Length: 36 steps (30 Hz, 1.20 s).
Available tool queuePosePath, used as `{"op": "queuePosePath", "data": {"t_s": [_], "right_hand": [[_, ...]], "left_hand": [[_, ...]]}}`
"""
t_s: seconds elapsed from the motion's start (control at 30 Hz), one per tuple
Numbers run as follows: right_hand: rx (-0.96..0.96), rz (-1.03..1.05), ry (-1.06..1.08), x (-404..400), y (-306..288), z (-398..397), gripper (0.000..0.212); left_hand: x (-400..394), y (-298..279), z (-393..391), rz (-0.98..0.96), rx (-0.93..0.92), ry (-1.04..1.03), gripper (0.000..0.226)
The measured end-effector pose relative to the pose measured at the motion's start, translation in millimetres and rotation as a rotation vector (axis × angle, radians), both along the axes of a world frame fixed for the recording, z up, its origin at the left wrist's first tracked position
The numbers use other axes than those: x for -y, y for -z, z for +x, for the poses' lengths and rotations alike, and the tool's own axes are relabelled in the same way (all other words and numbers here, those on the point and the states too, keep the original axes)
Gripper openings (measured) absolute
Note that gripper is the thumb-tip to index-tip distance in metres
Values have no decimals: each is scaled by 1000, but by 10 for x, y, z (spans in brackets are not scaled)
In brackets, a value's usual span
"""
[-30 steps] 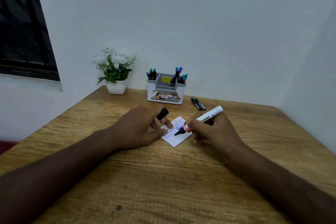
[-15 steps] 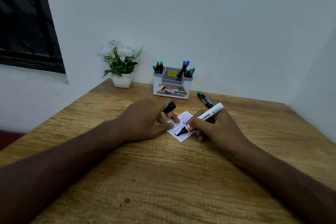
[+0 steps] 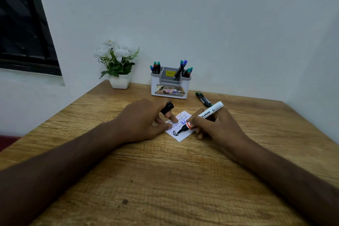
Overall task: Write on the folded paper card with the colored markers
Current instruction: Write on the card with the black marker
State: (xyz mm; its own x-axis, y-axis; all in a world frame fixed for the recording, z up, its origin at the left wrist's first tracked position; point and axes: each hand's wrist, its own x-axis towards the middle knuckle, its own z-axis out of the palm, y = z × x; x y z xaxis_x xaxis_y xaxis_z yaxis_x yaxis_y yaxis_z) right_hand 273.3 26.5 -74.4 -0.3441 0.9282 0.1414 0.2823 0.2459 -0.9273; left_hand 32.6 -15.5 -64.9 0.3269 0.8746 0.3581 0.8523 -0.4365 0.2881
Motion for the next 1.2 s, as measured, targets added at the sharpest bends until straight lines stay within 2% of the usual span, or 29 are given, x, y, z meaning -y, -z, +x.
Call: {"op": "queuePosePath", "data": {"t_s": [0.27, 0.53, 0.93, 1.07, 1.2], "right_hand": [[-39, -16, 22, -52, 36, 0, 11], [3, 4, 20, -81, 40, 26, 15], [-74, -42, 41, -89, 36, 28, 12], [-15, 10, 93, -89, 14, 32, 13], [47, 6, 50, -90, 13, 38, 16]], "left_hand": [[-10, 0, 5, -16, -12, -12, 32], [-3, 4, 5, -2, -15, -13, 32], [1, -9, 13, -11, -8, -15, 31], [-1, -7, 7, -9, 2, -1, 32], [1, -6, 7, 8, -6, 8, 35]]}}
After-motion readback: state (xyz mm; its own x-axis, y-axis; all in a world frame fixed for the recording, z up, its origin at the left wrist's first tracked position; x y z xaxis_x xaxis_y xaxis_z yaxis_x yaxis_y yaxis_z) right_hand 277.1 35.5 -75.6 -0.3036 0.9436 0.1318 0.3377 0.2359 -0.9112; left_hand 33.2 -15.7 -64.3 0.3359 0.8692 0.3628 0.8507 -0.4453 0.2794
